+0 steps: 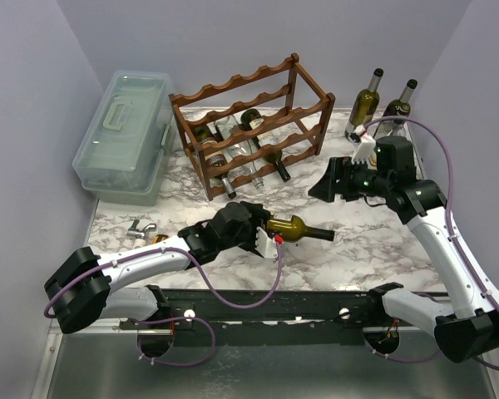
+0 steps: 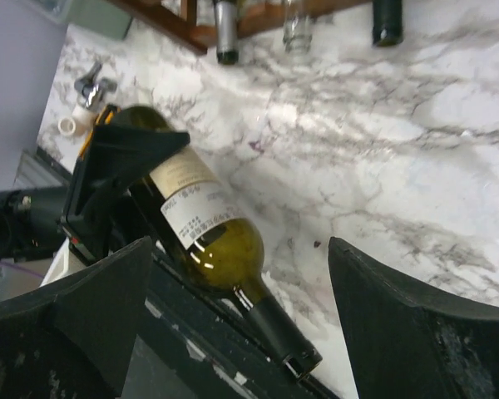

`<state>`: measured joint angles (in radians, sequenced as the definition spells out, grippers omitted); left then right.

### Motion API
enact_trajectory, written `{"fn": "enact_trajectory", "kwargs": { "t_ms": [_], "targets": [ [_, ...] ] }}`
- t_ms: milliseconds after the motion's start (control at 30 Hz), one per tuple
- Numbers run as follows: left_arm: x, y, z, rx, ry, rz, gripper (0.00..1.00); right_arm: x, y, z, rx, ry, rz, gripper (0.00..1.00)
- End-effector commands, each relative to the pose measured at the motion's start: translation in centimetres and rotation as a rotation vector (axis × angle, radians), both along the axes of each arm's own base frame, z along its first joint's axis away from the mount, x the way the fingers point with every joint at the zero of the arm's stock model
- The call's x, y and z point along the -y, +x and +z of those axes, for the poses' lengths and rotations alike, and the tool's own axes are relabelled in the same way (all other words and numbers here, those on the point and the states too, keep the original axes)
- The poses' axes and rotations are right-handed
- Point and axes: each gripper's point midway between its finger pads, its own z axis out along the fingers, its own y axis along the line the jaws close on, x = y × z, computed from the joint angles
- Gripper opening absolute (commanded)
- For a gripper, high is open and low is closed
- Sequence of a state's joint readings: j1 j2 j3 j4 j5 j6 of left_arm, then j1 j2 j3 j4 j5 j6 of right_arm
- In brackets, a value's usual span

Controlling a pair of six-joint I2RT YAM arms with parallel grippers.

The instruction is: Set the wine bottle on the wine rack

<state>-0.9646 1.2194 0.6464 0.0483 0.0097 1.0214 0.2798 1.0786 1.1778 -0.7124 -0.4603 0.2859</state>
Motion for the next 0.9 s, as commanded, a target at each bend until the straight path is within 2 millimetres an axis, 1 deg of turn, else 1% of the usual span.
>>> {"fn": "enact_trajectory", "kwargs": {
  "t_ms": [0,67,133,200,300,333,400,467,567,700,733,767,867],
  "targets": [
    [1.9,0.0,4.6,0.121,-0.089,-0.11,0.0,-1.8,-3.5,-2.4,-0.119,0.048,0.141,0.89],
    [2.0,-0.2,4.6,0.117,-0.091,-0.122,0.0,-2.8,-5.0,-3.5,-0.206,0.105,0.205,0.89],
    [1.9,-0.2,4.5,0.117,-0.081,-0.123,0.0,-3.2,-6.2,-4.5,-0.269,0.121,0.239,0.89],
    [1.8,-0.2,4.4,0.118,-0.076,-0.12,0.0,-3.5,-7.2,-5.4,-0.303,0.1,0.258,0.89],
    [1.8,-0.2,4.4,0.117,-0.076,-0.118,0.0,-3.7,-9.2,-7.2,-0.353,-0.005,0.279,0.89],
    [1.7,-0.2,4.4,0.118,-0.076,-0.117,0.0,-4.0,-10.1,-7.7,-0.37,-0.032,0.301,0.89],
    [1.7,-0.2,4.5,0.12,-0.077,-0.116,0.0,-4.6,-11.7,-8.3,-0.383,-0.045,0.348,0.89],
    [1.7,-0.2,4.7,0.122,-0.083,-0.117,0.0,-4.9,-12.5,-8.5,-0.387,-0.041,0.375,0.89],
    [1.7,-0.4,5.0,0.123,-0.093,-0.123,0.0,-4.7,-12.3,-8.9,-0.383,-0.069,0.354,0.89],
    [1.7,-0.9,5.3,0.119,-0.102,-0.144,0.0,-3.7,-10.9,-9.5,-0.348,-0.15,0.277,0.88],
    [1.7,-1.0,5.2,0.116,-0.101,-0.15,0.0,-3.7,-10.8,-9.4,-0.341,-0.155,0.275,0.87],
    [1.7,-1.1,5.2,0.11,-0.1,-0.154,0.0,-3.8,-10.4,-8.6,-0.321,-0.152,0.277,0.85],
    [1.9,-1.4,4.9,0.096,-0.086,-0.173,0.0,-3.3,-8.9,-6.4,-0.238,-0.173,0.215,0.86]
  ]
}}
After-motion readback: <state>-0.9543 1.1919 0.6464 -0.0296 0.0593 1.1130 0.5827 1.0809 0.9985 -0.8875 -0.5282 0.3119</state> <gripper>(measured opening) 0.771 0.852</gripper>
